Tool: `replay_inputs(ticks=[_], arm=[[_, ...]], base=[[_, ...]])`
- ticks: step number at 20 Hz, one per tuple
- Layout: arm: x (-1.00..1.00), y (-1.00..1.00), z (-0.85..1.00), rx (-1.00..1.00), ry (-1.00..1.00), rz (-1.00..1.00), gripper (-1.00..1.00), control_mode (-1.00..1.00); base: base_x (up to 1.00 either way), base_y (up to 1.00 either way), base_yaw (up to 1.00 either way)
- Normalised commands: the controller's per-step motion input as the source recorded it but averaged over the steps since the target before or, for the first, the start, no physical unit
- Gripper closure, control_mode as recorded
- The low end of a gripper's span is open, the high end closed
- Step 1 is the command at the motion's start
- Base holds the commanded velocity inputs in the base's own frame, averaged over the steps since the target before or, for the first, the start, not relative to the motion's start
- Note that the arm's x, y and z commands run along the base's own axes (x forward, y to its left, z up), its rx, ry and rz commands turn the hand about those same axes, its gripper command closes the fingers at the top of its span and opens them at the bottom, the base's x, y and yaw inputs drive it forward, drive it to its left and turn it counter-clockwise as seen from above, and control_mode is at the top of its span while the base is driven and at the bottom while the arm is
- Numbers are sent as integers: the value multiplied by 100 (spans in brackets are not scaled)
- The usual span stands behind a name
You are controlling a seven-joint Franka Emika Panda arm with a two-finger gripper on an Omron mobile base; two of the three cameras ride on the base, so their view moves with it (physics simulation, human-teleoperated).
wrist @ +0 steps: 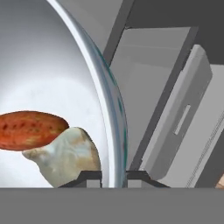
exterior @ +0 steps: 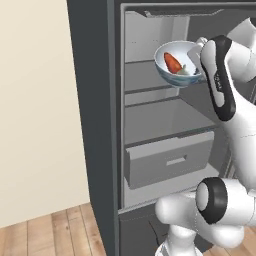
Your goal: Place the bowl with the garlic and sweet potato on the top shelf of the fridge. Place the bowl with the fish and steak on the second highest shelf of the fridge.
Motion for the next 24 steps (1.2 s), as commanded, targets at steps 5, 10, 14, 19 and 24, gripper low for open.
replay_inputs(ticks=[5,10,14,19,24], arm=[[100,-2,-12,0,-2,0,100,-100],[100,0,-52,0,0,-4,100,-100],[100,0,-27,0,-1,-7,100,-100],[53,0,-2,1,-1,-4,-100,-100],[-46,10,41,-4,-55,-2,-100,-100]], base=[[0,0,0],[0,0,0],[0,0,0],[0,0,0],[0,0,0]])
